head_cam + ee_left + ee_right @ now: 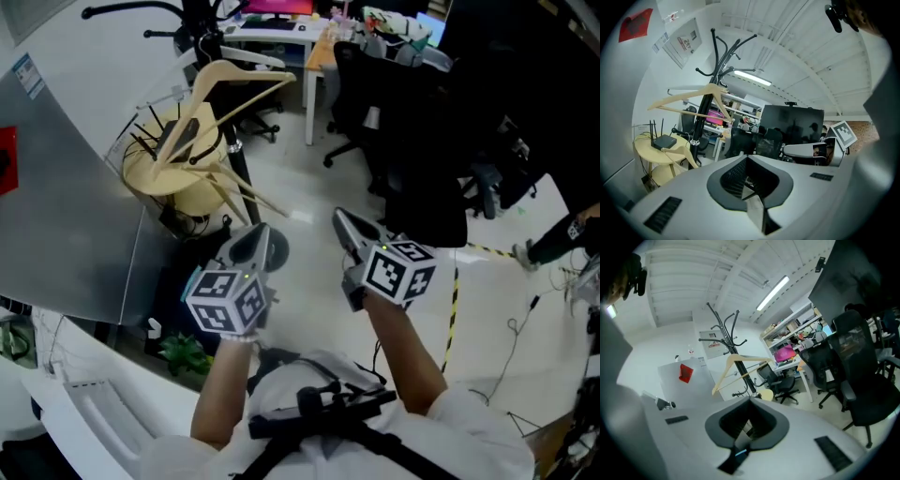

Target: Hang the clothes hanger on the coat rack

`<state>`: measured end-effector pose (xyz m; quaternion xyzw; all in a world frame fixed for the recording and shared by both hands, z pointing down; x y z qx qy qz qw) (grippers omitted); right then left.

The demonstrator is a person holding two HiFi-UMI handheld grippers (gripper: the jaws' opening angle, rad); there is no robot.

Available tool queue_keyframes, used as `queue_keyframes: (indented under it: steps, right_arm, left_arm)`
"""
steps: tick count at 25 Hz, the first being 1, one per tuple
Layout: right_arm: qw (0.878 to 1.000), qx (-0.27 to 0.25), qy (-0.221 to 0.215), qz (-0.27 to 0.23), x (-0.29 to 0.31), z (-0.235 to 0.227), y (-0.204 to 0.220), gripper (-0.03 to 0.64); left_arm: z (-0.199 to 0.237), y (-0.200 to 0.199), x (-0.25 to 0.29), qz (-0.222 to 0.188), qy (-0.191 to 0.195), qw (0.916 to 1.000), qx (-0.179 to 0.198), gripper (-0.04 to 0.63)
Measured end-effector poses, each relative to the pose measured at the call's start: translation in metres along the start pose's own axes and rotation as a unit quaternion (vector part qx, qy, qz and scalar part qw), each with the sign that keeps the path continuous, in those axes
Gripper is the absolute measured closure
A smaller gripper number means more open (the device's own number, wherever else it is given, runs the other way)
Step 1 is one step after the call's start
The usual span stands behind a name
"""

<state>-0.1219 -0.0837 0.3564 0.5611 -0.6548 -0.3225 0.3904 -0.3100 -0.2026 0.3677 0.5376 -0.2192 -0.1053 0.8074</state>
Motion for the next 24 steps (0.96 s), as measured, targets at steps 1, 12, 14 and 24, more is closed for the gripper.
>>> queue_keyframes:
  steps: [1,12,14,24]
  right_arm:
    - [1.0,0.002,-0.004,0.007,-0.009,-0.006,0.003,0.609]
    - [0.996,0.025,-0.06,0.059,-0.057,-0.021,0.05,0.609]
    - [0.995,0.03,-0.066,0.063,-0.062,-0.016,0.057,0.609]
    - [0.996,0.057,-0.059,0.043,-0.066,0.003,0.07,0.609]
  left_arm:
    - [-0.011,0.006,0.0,0.003,-0.005,1.0,0.0,0.606]
    - [-0.077,0.06,-0.03,0.004,-0.052,0.9982,-0.029,0.606]
    - [-0.079,0.064,-0.037,0.005,-0.053,0.998,-0.033,0.606]
    - [-0.072,0.065,-0.044,0.015,-0.033,0.9989,-0.031,0.606]
Point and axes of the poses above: the fingertips, and each gripper's own axes: x forward along the fingers, z to its left, y out of its underside, the point moved 8 cm from there along -x, backward along the fingers, and after that the axes turned 5 degrees about -y, right-handed, at the moved point
